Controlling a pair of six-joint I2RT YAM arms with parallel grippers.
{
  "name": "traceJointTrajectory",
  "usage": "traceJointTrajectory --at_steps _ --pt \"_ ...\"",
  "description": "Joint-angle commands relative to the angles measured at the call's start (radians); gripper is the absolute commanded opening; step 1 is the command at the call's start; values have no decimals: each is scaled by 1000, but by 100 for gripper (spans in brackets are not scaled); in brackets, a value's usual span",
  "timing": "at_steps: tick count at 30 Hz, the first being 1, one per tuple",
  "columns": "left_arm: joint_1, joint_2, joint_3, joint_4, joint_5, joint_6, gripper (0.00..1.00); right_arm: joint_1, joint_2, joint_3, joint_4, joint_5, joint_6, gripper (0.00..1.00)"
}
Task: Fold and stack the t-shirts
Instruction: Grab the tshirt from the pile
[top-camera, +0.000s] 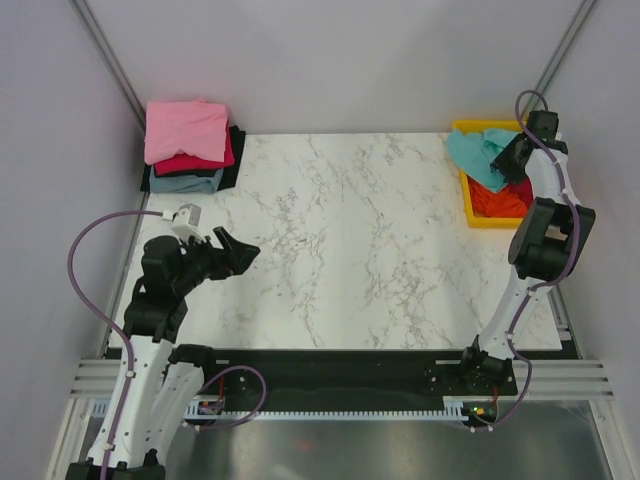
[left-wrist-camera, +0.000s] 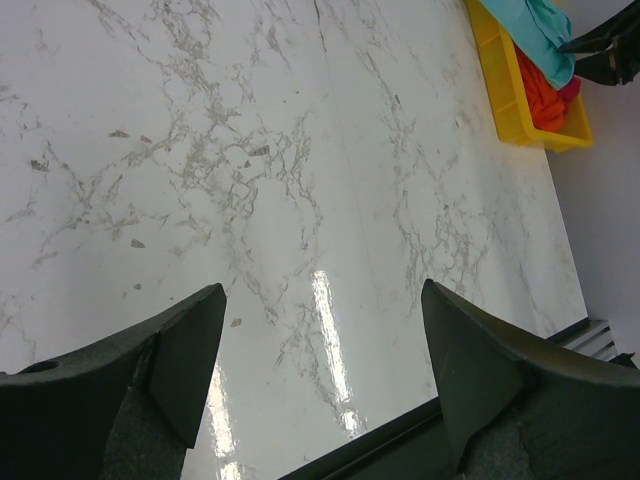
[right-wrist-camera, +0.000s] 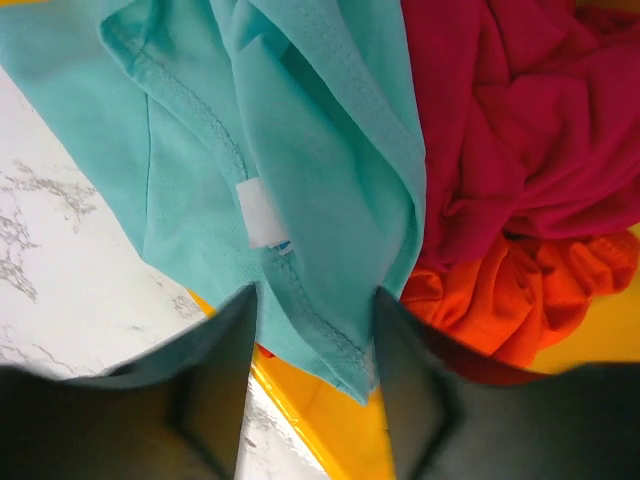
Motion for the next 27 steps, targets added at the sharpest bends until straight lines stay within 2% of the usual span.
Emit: traceJointTrajectory --at_steps 1,3,4,6,7,8,13,15,16,17,18,20,21,22,23,24,27 --pt "-4 0 -1 32 13 37 87 0 -6 43 -6 9 0 42" --pt "-4 -1 -1 29 13 37 87 0 6 34 -3 2 -6 32" --pt "-4 -1 -1 29 11 37 87 0 11 33 0 -6 -8 21" --pt "-4 -6 -1 28 8 39 87 0 26 28 1 -15 -11 13" --pt "-4 -7 -1 28 8 37 87 0 30 30 3 -17 -11 0" --pt "-4 -14 -1 26 3 37 87 0 35 34 3 -17 -8 0" --pt "-4 -34 -2 28 -7 37 87 39 38 121 -20 -202 26 0" --pt "-4 -35 -2 26 -13 37 87 124 38 250 -44 -300 9 0" --pt "-4 -38 -1 26 -17 37 87 160 43 314 -66 -399 4 0" --pt "-4 -40 -1 22 -24 37 87 240 53 494 -93 -470 -3 0" --pt "-4 -43 1 18 -27 39 87 278 78 607 -147 -518 -5 0" --pt "-6 -49 1 15 -36 39 87 373 75 856 -143 -573 55 0" --pt "-4 -52 1 15 -38 39 87 391 4 862 -100 -584 78 0" --pt "-4 -55 1 14 -40 39 87 395 -65 806 64 -586 136 0" --pt "-4 -60 1 15 -41 39 87 385 -221 611 172 -565 176 0" --pt "-4 -61 1 12 -44 39 87 370 -282 527 334 -542 197 0" --pt "-4 -72 2 9 -50 39 87 278 -356 441 330 -522 205 0"
